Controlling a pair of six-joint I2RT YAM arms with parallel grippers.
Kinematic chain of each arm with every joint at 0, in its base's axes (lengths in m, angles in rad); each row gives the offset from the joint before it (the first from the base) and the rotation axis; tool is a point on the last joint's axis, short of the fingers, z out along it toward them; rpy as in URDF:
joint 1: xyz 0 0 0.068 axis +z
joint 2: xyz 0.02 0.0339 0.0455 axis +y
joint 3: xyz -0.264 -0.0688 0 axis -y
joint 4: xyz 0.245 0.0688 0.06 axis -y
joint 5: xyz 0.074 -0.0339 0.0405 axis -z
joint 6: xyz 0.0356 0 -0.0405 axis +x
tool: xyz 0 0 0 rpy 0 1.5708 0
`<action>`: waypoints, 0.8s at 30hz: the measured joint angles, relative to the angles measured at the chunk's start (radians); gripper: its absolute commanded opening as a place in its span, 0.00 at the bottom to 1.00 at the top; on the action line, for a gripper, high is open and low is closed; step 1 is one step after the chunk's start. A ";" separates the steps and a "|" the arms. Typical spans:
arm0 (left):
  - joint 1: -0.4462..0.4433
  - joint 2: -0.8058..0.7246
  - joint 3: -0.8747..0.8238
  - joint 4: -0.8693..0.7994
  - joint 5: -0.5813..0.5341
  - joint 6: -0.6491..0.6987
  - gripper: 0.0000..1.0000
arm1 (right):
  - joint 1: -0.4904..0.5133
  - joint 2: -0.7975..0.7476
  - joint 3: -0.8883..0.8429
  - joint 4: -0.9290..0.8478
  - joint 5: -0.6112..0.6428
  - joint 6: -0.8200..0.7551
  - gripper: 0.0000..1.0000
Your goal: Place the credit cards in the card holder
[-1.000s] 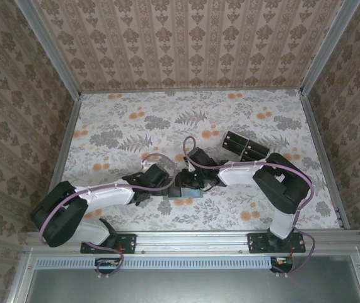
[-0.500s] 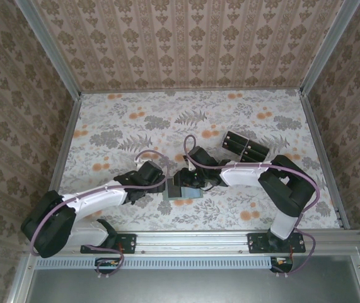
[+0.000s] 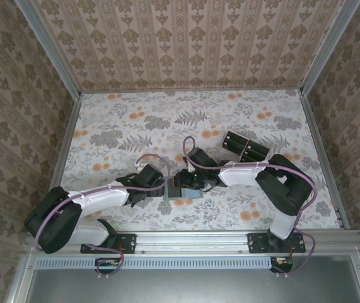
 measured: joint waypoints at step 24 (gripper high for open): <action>0.000 0.013 -0.001 0.023 -0.004 0.001 1.00 | 0.016 0.013 0.039 -0.018 0.002 -0.001 0.41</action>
